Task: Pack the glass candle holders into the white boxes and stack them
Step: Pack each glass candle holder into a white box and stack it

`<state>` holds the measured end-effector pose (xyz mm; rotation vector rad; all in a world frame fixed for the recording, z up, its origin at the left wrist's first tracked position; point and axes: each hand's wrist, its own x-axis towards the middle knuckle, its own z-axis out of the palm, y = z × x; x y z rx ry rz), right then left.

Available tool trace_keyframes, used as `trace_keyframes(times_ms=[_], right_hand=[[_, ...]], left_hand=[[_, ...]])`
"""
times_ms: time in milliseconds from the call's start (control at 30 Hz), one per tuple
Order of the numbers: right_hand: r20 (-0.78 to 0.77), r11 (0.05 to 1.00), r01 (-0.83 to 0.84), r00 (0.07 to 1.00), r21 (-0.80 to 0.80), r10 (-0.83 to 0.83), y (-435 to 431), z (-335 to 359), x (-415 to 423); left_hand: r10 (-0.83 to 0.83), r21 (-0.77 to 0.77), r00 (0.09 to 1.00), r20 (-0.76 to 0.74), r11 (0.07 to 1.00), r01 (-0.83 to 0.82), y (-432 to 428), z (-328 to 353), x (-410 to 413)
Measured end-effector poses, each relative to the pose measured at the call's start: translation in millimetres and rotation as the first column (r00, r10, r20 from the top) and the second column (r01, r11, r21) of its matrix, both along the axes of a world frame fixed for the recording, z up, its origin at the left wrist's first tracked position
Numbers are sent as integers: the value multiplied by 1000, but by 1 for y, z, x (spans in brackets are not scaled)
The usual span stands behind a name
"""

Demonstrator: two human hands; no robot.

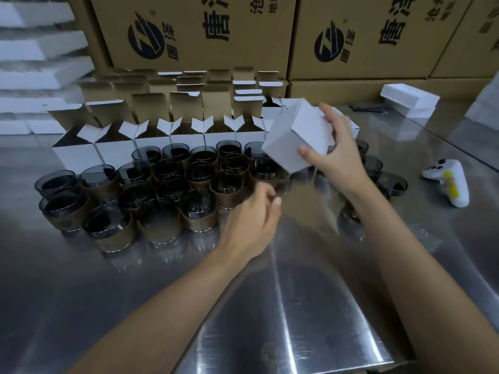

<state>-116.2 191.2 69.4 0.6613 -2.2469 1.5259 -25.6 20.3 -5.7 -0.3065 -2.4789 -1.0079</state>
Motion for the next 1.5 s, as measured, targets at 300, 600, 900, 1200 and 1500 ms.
trace_keyframes(times_ms=[300,600,900,1200,1500], right_hand=[[-200,906,278,954,319,-222,-27,25,-114],[-187,876,240,967,419,-175,-49,22,-179],[-63,697,107,994,709,-89,-56,40,-209],[122,607,-14,983,795,-138,-63,12,-215],[173,902,139,959,408,-226,-64,19,-225]], left_hand=[[33,-264,991,128,964,2,7,3,-21],[64,-295,990,126,955,-25,7,-5,-31],[54,-289,993,103,957,-22,7,-6,-34],[42,-261,991,127,965,-7,7,-6,-34],[52,-265,991,122,964,-18,6,-9,-36]])
